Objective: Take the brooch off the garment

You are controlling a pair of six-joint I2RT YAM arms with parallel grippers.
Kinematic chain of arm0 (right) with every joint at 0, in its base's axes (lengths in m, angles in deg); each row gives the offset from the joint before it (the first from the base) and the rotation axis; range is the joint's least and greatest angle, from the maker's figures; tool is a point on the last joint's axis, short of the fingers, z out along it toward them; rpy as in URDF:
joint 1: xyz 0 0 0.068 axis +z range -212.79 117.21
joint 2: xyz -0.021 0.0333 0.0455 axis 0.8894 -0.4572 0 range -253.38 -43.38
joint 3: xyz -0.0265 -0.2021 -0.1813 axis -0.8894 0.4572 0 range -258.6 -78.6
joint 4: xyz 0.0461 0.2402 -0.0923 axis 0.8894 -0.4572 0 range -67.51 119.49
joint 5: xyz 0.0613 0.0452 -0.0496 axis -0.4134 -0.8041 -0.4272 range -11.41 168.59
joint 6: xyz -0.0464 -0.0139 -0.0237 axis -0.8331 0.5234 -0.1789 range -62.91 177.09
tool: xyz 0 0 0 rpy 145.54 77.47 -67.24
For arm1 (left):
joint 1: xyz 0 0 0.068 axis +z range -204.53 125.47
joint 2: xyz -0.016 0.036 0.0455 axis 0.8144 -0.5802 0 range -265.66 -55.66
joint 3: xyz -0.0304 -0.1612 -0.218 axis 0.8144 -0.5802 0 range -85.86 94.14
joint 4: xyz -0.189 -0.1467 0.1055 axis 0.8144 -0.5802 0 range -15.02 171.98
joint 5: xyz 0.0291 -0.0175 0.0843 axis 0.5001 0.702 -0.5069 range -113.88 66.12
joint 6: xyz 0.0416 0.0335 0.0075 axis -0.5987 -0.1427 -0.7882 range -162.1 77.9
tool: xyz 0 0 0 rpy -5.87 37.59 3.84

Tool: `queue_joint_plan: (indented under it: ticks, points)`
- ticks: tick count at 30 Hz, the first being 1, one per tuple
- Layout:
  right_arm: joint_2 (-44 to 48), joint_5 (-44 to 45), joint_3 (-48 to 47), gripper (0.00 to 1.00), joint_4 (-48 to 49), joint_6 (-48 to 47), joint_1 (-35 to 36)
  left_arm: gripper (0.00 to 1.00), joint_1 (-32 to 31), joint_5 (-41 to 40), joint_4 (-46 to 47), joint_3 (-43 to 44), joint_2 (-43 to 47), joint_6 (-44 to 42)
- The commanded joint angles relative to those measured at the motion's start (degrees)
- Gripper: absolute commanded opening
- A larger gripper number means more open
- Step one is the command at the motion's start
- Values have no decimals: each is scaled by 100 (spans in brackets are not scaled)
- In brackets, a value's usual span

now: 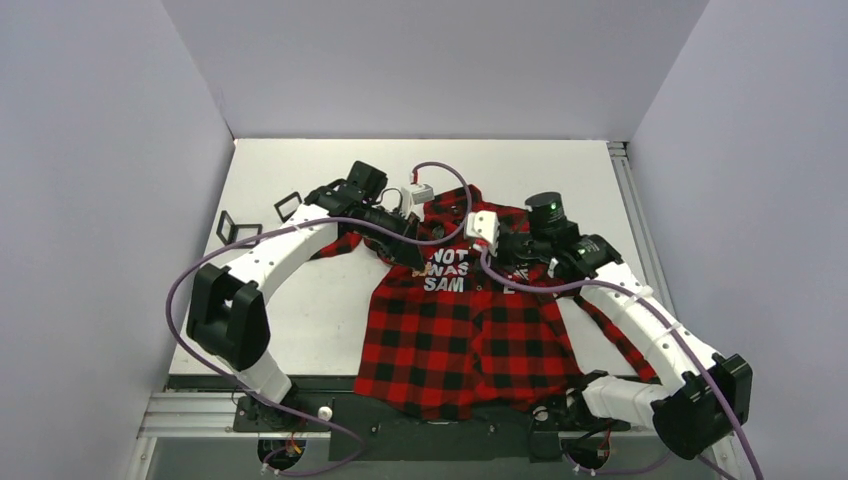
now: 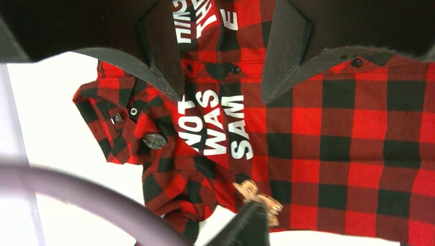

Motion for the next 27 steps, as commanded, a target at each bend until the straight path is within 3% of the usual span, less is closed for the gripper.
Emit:
queue_joint_plan:
  ticks: [1,14,27]
  points:
    - [244,842,193,53,286,-528,607,0,18,609,234,297,-340,327]
    - [288,2762,821,51,1118,-947,2271,0,-217,995,23,476,-672,309]
    - [158,3103,1007,43,1360,-1054,2450,0,-491,986,-241,607,-601,150]
